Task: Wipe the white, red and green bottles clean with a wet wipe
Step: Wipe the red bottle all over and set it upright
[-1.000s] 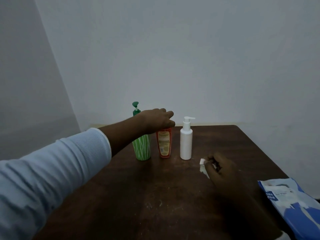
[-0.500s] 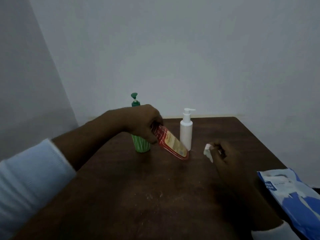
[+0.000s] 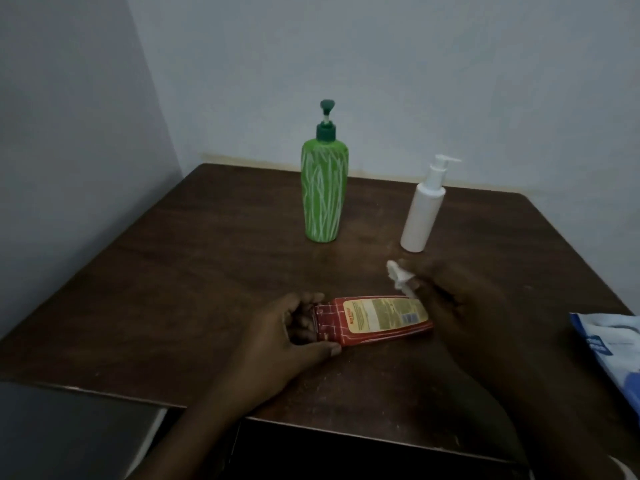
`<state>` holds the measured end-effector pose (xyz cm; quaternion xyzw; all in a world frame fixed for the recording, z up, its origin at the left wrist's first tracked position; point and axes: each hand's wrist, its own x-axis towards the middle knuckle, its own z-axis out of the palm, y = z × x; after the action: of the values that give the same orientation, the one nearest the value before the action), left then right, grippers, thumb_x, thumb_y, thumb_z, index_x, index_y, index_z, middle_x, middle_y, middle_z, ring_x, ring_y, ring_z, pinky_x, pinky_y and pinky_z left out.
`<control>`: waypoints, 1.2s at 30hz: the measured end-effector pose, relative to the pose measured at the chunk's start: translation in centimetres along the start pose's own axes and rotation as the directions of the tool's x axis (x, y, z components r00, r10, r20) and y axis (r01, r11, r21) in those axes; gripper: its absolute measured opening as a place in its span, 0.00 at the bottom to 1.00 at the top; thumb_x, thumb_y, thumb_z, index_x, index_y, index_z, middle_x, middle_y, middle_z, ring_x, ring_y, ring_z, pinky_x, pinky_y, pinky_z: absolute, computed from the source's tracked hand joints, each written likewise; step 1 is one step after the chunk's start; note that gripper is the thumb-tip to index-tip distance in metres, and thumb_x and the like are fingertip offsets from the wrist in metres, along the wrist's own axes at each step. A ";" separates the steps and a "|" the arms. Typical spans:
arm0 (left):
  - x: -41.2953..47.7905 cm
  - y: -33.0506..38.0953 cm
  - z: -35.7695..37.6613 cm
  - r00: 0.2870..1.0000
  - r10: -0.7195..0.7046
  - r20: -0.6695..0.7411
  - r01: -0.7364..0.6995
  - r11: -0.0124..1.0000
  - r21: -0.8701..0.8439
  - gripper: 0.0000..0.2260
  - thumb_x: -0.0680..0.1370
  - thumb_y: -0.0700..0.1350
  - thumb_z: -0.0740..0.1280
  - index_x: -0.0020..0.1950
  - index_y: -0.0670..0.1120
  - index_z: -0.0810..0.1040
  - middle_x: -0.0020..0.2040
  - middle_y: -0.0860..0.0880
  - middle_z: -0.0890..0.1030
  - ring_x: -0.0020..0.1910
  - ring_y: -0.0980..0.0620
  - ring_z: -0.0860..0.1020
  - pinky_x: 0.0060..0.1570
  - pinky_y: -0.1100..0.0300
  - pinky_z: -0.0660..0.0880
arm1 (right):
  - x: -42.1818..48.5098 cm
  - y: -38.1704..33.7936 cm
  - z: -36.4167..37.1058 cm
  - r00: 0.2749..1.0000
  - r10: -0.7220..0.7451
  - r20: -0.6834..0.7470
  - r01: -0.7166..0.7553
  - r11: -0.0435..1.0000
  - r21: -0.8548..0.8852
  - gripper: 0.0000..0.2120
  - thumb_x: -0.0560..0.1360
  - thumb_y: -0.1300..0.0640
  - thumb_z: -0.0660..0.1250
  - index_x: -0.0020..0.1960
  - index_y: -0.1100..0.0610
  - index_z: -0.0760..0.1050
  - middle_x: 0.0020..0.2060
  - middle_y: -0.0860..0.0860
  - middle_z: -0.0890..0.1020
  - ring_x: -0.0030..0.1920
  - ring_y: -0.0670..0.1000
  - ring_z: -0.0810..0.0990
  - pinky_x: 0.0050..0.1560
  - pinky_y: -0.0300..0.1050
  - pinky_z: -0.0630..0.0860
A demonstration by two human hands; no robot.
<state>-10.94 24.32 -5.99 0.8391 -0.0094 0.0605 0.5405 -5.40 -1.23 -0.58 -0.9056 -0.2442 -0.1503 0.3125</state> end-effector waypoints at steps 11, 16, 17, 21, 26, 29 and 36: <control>0.3 -1.9 0.6 1.000 0.001 -0.012 -0.002 0.997 -0.083 0.24 0.63 0.43 0.85 0.56 0.50 0.81 0.48 0.51 0.86 0.44 0.53 0.86 0.47 0.48 0.85 | 1.8 -5.4 5.5 0.893 -0.330 0.307 0.408 0.881 -0.239 0.21 0.65 0.58 0.75 0.57 0.56 0.81 0.55 0.52 0.83 0.56 0.51 0.80 0.58 0.47 0.75; 0.4 -1.9 0.6 1.000 -0.014 0.001 0.014 0.989 -0.146 0.26 0.63 0.41 0.85 0.58 0.51 0.82 0.49 0.53 0.87 0.46 0.56 0.86 0.49 0.52 0.85 | -1.2 -5.3 5.5 0.884 -0.322 0.339 0.414 0.876 -0.248 0.23 0.67 0.60 0.73 0.62 0.53 0.79 0.61 0.49 0.80 0.63 0.47 0.77 0.64 0.40 0.67; 0.4 -1.9 0.6 1.000 -0.014 -0.001 0.014 0.988 -0.154 0.26 0.64 0.42 0.84 0.60 0.49 0.82 0.49 0.53 0.87 0.47 0.56 0.86 0.49 0.50 0.85 | -1.8 -5.3 5.3 0.870 -0.356 0.341 0.449 0.858 -0.250 0.22 0.69 0.59 0.70 0.62 0.53 0.79 0.62 0.49 0.79 0.64 0.48 0.76 0.66 0.40 0.69; 0.3 -1.9 0.6 1.000 -0.016 -0.004 0.015 0.988 -0.153 0.26 0.64 0.46 0.83 0.60 0.47 0.82 0.50 0.51 0.87 0.48 0.55 0.86 0.50 0.47 0.84 | -1.8 -5.4 5.3 0.850 -0.398 0.347 0.502 0.812 -0.298 0.25 0.64 0.59 0.75 0.61 0.54 0.80 0.61 0.51 0.80 0.62 0.50 0.78 0.64 0.47 0.70; 0.3 -1.6 0.5 1.000 -0.024 -0.003 0.024 0.991 -0.131 0.23 0.64 0.39 0.84 0.55 0.47 0.82 0.48 0.51 0.87 0.45 0.57 0.86 0.47 0.53 0.84 | 0.8 -6.1 6.7 0.917 -0.245 0.316 0.325 0.916 -0.235 0.25 0.65 0.65 0.76 0.61 0.56 0.79 0.60 0.52 0.81 0.64 0.54 0.77 0.59 0.56 0.77; 0.4 -1.7 0.4 0.998 -0.060 -0.005 0.058 0.982 -0.180 0.23 0.64 0.36 0.84 0.56 0.45 0.82 0.47 0.50 0.87 0.45 0.54 0.87 0.48 0.51 0.85 | -0.1 -5.8 6.4 0.880 -0.333 0.339 0.436 0.850 -0.295 0.22 0.66 0.64 0.74 0.60 0.56 0.80 0.58 0.52 0.82 0.63 0.55 0.78 0.61 0.56 0.76; 0.6 -1.8 0.3 0.999 -0.043 0.012 0.044 0.984 -0.170 0.21 0.64 0.37 0.84 0.54 0.48 0.83 0.46 0.50 0.87 0.44 0.54 0.87 0.47 0.49 0.85 | -0.5 -5.8 6.1 0.852 -0.425 0.306 0.519 0.760 -0.392 0.21 0.64 0.59 0.74 0.57 0.55 0.82 0.57 0.51 0.82 0.63 0.58 0.77 0.64 0.63 0.71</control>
<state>-10.17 24.78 -7.68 0.7900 0.0017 0.0442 0.6115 -8.18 6.48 -2.60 -0.8719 -0.4525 -0.1868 0.0143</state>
